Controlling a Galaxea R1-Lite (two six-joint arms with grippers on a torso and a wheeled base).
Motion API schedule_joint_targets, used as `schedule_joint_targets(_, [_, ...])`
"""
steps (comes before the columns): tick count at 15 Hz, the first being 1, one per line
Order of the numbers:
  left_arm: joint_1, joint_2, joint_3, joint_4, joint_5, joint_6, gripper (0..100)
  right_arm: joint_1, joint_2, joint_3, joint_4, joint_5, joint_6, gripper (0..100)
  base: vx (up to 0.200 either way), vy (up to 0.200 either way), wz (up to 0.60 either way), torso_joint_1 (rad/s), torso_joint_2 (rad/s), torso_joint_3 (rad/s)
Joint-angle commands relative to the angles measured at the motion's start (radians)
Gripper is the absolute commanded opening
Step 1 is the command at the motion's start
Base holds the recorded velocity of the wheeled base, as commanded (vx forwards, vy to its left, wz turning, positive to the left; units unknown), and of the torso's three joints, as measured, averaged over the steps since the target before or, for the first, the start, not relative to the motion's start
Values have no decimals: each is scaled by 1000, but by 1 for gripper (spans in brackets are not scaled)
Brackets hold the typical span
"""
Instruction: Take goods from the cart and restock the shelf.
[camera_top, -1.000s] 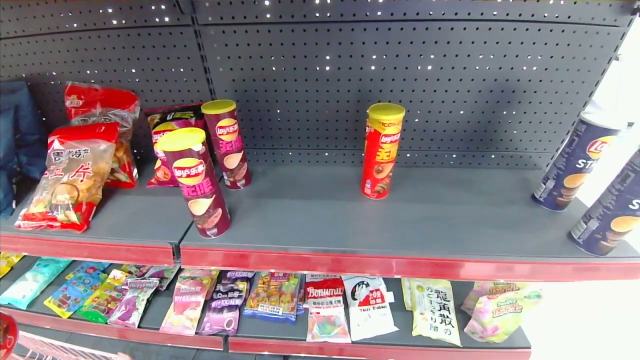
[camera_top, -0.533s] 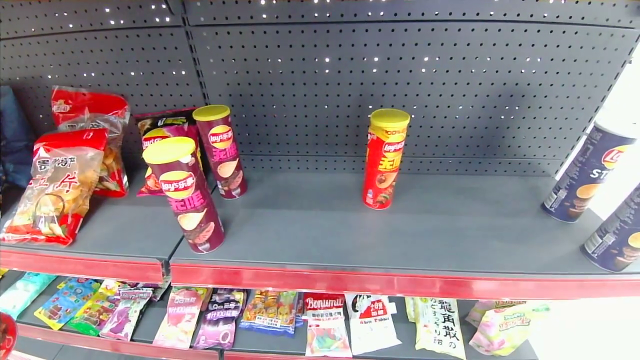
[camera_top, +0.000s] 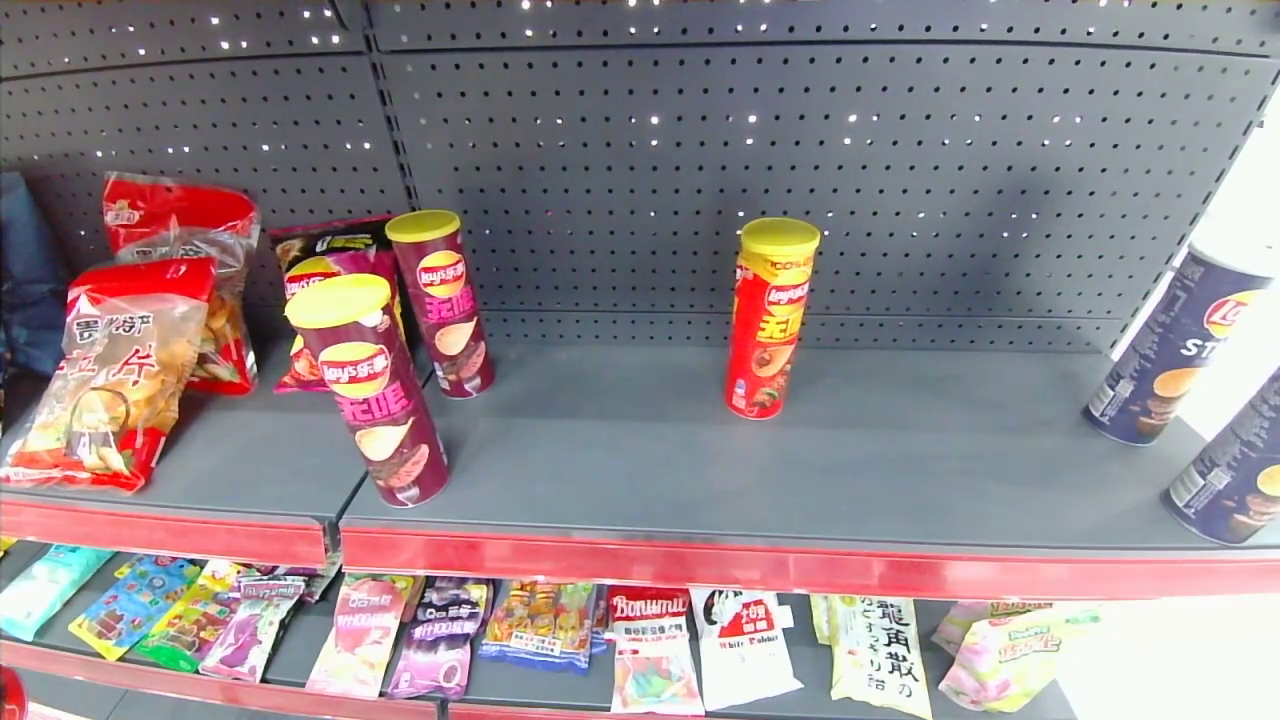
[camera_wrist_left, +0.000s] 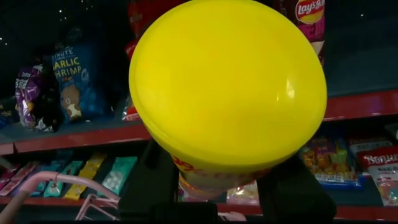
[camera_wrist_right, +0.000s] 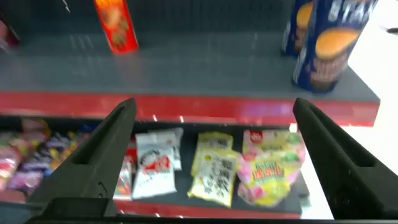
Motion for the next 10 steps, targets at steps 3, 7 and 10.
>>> schedule_joint_targets(3, [-7,-20,31,-2,-8,-95,0,174,611,-385,-7,181,-185,100,0,0,0,0,0,0])
schedule_joint_targets(7, [-6,-42,34,0,-10,-147,0,321,955,-477,-165,180,-177,100,0,0,0,0,0,0])
schedule_joint_targets(10, [-6,-36,31,1,-4,-146,0,335,1191,-501,-376,178,-177,100,0,0,0,0,0,0])
